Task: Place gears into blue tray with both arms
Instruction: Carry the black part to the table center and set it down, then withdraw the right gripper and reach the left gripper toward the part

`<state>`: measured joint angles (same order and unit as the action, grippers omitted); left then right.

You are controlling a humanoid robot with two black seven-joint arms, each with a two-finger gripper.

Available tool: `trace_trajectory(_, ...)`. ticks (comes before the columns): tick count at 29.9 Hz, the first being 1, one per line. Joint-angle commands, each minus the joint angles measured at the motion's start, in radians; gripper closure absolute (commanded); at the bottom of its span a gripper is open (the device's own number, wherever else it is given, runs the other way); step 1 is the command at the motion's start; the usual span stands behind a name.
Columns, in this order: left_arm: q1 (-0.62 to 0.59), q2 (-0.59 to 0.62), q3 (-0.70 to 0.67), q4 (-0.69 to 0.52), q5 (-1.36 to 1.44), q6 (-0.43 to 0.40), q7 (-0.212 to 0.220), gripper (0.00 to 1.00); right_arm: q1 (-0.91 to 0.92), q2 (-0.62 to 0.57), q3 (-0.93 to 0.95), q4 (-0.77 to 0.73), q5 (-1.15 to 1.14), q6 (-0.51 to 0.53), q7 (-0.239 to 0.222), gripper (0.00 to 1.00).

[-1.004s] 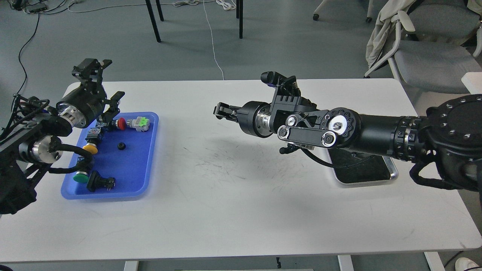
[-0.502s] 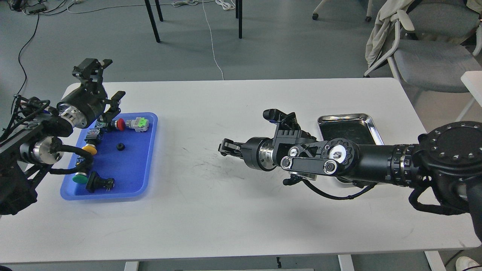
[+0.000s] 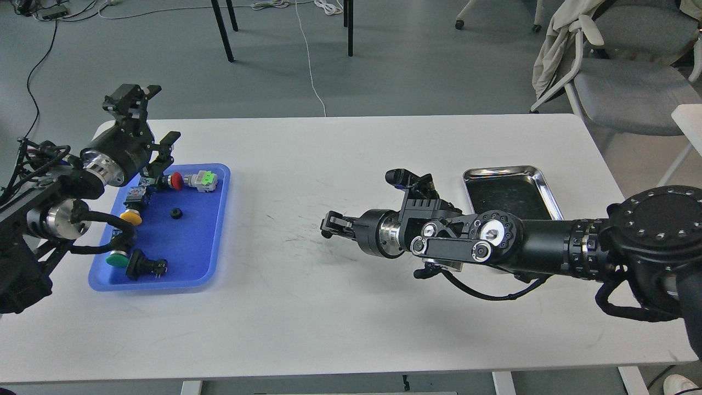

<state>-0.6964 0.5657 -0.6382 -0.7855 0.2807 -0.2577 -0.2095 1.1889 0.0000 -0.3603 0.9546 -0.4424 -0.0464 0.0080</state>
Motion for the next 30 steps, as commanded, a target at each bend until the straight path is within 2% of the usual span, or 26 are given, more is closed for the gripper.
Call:
trace_trajectory(1,0.000,-0.004,0.000,0.000,0.000,0.000,-0.001,0.02,-0.002,0.000,0.000,-0.002,0.001,-0.001,-0.002,0.65)
trace_trajectory(7,0.000,-0.006,0.002,0.000,0.000,0.001,-0.001,0.02,0.000,0.000,0.004,-0.025,0.005,-0.015,0.003,0.53)
trace_trajectory(11,0.000,-0.004,0.000,0.000,0.000,0.000,0.001,0.02,0.005,0.000,0.082,-0.075,0.013,-0.016,0.007,0.25)
trace_trajectory(13,0.000,-0.001,0.002,0.000,0.000,0.000,0.002,0.02,0.006,0.000,0.148,-0.105,0.014,-0.016,0.009,0.16)
trace_trajectory(19,-0.002,0.014,0.003,-0.004,0.002,-0.002,0.005,0.02,0.003,0.000,0.401,-0.243,0.014,-0.001,0.009,0.08)
trace_trajectory(24,-0.006,0.054,0.003,-0.035,0.029,-0.002,0.012,0.02,-0.012,0.000,0.618,-0.237,0.019,0.000,0.007,0.07)
trace_trajectory(30,0.000,0.152,0.005,-0.233,0.109,0.005,0.016,0.02,-0.159,-0.193,0.915,-0.140,0.021,0.037,0.001,0.07)
